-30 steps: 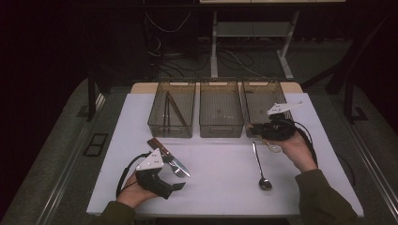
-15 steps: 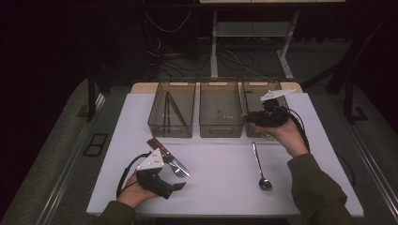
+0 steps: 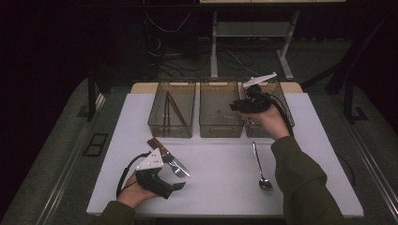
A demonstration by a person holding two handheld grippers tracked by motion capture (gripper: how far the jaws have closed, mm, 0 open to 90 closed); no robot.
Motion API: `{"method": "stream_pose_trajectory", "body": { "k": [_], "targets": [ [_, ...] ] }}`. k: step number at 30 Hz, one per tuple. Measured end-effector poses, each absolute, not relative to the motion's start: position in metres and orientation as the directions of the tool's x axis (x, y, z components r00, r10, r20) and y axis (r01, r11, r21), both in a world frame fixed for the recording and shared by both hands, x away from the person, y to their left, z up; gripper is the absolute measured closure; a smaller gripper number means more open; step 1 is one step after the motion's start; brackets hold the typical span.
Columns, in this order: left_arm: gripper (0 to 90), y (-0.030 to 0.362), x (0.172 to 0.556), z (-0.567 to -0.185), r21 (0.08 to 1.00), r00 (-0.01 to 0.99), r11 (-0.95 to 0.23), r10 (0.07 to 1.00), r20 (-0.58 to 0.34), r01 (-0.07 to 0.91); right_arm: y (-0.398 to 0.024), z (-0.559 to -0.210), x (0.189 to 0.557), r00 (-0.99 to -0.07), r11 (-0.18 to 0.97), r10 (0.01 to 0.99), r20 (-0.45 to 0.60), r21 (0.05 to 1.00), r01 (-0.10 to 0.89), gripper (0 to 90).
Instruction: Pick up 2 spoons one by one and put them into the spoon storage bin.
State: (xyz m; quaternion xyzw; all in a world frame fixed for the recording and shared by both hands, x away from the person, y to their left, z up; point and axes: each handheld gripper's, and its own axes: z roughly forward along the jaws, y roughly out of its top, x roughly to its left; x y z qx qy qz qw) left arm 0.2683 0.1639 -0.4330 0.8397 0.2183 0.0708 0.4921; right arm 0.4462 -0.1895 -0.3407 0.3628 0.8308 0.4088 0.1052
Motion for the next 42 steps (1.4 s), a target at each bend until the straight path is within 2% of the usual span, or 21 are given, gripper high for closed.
{"method": "stream_pose_trajectory", "body": {
  "k": [23,26,29,35,40,42],
  "targets": [
    [0.0,0.166,0.268,-0.431,0.866,0.898,-0.407,0.428,-0.098,0.289,-0.15,-0.374,0.493,-0.692,0.407,0.706,0.154,0.711,0.573,72.3],
    [0.0,0.166,0.268,-0.431,0.866,0.899,-0.408,0.427,-0.099,0.289,-0.151,-0.378,0.495,-0.685,0.378,0.702,0.195,0.713,0.59,54.0],
    [0.0,0.166,0.269,-0.431,0.866,0.899,-0.409,0.427,-0.098,0.288,-0.151,-0.378,0.493,-0.681,0.384,0.708,0.183,0.71,0.59,43.2],
    [0.0,0.166,0.269,-0.431,0.866,0.899,-0.411,0.428,-0.093,0.286,-0.156,-0.371,0.487,-0.685,0.356,0.689,0.237,0.713,0.604,35.2],
    [0.0,0.167,0.269,-0.431,0.866,0.895,-0.405,0.435,-0.1,0.294,-0.164,-0.361,0.468,-0.714,0.358,0.661,0.232,0.739,0.571,35.3],
    [0.0,0.166,0.269,-0.431,0.865,0.895,-0.408,0.436,-0.097,0.292,-0.169,-0.359,0.457,-0.718,0.347,0.658,0.226,0.755,0.556,38.8]
  ]
}}
